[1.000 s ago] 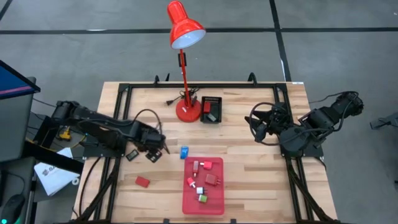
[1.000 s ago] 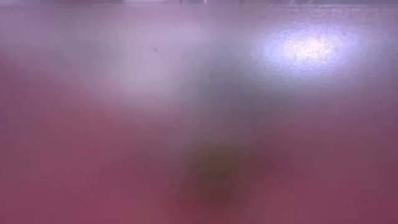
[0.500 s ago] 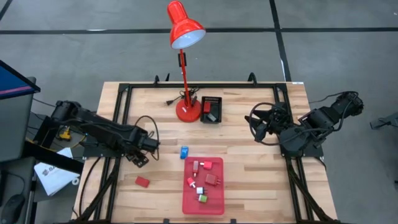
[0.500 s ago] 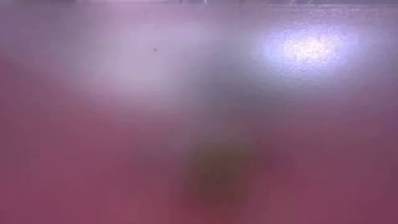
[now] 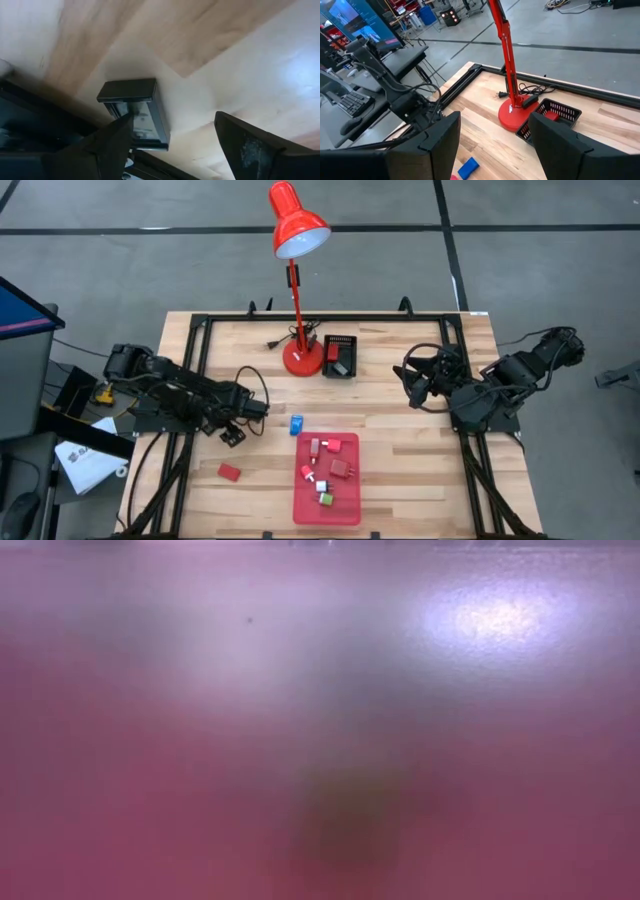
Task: Pick & Place Office items
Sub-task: Put the black digital clock into the black bin
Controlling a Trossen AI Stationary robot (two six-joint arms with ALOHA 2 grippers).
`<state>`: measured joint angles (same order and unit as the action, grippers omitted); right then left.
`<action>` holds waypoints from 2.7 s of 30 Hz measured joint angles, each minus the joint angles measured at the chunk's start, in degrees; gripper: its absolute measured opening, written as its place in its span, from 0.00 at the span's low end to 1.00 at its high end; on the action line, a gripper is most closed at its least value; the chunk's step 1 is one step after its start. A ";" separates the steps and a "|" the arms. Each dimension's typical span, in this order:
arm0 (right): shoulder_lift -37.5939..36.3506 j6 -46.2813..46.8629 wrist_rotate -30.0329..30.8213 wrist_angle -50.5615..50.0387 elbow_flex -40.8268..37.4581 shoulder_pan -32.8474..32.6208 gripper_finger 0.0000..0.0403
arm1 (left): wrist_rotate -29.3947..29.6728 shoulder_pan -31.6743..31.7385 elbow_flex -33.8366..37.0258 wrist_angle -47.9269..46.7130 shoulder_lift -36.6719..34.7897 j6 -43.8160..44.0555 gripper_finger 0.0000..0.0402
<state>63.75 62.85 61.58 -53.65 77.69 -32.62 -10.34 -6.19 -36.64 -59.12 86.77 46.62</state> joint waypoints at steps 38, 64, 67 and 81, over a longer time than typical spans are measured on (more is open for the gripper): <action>0.00 0.61 -0.26 -1.64 0.00 -0.37 0.57 | 10.04 7.84 -9.32 12.80 -2.72 2.65 0.70; 0.00 0.79 -1.29 -1.33 0.00 -0.37 0.57 | 5.99 11.11 -1.81 21.30 -2.74 4.42 0.58; 0.00 0.75 -1.29 -1.33 0.00 -0.37 0.57 | 6.02 11.09 -1.81 21.58 -2.74 3.36 0.54; 0.00 0.61 -1.27 -1.36 0.00 -0.37 0.57 | 6.79 11.09 -1.90 26.23 -2.72 3.78 0.39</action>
<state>63.75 63.46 60.31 -55.00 77.69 -32.99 -3.55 4.91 -38.54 -32.89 84.05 50.40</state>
